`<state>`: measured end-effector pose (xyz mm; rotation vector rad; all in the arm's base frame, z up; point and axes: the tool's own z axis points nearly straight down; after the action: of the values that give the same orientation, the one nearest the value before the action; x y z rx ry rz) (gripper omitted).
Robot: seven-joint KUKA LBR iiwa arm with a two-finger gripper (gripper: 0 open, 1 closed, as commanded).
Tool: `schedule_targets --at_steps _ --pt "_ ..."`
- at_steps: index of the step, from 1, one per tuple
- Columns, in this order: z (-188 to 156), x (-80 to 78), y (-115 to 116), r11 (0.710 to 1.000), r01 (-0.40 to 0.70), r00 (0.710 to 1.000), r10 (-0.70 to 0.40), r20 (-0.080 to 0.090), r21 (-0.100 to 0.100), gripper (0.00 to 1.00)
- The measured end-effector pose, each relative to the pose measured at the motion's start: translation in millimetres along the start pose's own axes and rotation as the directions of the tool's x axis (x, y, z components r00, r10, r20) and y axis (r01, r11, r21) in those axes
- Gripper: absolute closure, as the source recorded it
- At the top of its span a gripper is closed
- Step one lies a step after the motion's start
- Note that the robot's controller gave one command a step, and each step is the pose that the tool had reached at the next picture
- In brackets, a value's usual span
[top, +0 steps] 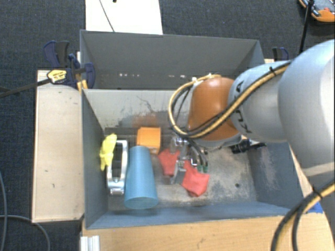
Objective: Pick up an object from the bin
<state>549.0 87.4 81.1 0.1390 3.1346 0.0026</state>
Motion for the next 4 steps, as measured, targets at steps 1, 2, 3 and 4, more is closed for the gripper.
schedule_targets --at_steps 1,2,3,4 --pt "-46.8 4.9 -4.3 0.987 -0.159 0.987 0.159 -0.006 0.003 0.0" --pt "-57.4 12.8 -2.0 0.986 -0.167 0.986 0.167 0.003 0.0 0.0" --pt "-6.2 19.3 -6.8 0.954 -0.3 0.954 0.3 0.0 0.0 0.0" --pt "10.8 41.3 -5.7 0.896 -0.443 0.896 0.443 -0.003 0.003 1.0"
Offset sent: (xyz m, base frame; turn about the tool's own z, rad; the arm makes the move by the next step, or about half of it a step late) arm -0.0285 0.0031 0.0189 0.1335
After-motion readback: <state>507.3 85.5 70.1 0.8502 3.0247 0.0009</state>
